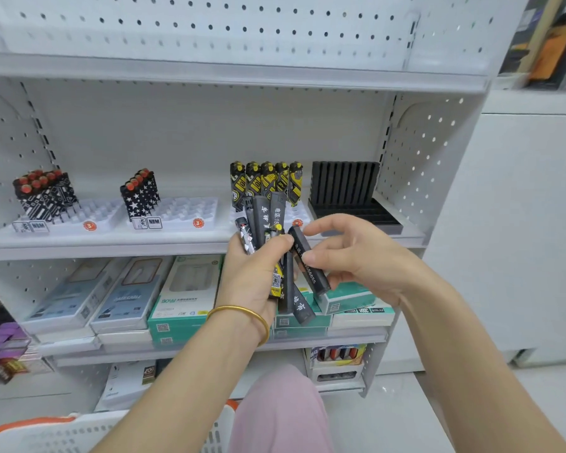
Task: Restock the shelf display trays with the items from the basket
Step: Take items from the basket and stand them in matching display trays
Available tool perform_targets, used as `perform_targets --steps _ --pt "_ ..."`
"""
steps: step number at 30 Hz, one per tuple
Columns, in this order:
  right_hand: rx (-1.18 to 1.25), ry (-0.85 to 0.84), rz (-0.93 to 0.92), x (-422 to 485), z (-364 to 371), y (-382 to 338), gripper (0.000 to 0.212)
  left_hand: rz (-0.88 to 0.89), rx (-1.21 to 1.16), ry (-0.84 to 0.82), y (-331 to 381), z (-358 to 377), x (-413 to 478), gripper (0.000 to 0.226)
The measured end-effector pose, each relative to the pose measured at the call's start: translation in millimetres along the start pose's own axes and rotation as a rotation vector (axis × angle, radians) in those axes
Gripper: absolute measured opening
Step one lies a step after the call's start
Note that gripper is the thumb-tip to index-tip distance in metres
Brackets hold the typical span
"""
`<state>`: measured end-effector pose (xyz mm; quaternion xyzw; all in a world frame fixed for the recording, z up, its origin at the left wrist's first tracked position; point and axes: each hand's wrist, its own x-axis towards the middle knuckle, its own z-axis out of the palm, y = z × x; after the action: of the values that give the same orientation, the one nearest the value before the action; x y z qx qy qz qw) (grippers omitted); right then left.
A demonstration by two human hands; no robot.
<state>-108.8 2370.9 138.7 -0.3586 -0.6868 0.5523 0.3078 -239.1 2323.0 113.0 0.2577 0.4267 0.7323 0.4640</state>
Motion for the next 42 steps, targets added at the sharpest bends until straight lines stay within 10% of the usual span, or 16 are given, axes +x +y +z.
perform_targets --steps 9,17,24,31,42 --pt "0.059 0.02 -0.07 4.4 -17.8 9.0 0.019 -0.017 -0.046 -0.035 1.9 -2.1 3.8 0.024" --pt "0.028 0.138 -0.187 17.9 -30.3 2.6 0.045 -0.031 -0.047 -0.084 3.6 2.9 10.2 0.021" --pt "-0.364 0.561 -0.34 68.5 -41.0 -6.2 0.04 -0.052 -0.066 -0.084 4.9 7.0 18.0 0.027" --pt "-0.687 0.631 -0.497 95.0 -30.3 9.2 0.039 -0.048 -0.064 -0.125 4.9 5.2 15.3 0.052" --pt "-0.911 0.615 -0.505 105.7 -30.1 -3.1 0.031 -0.108 -0.089 -0.19 1.7 1.3 15.9 0.029"
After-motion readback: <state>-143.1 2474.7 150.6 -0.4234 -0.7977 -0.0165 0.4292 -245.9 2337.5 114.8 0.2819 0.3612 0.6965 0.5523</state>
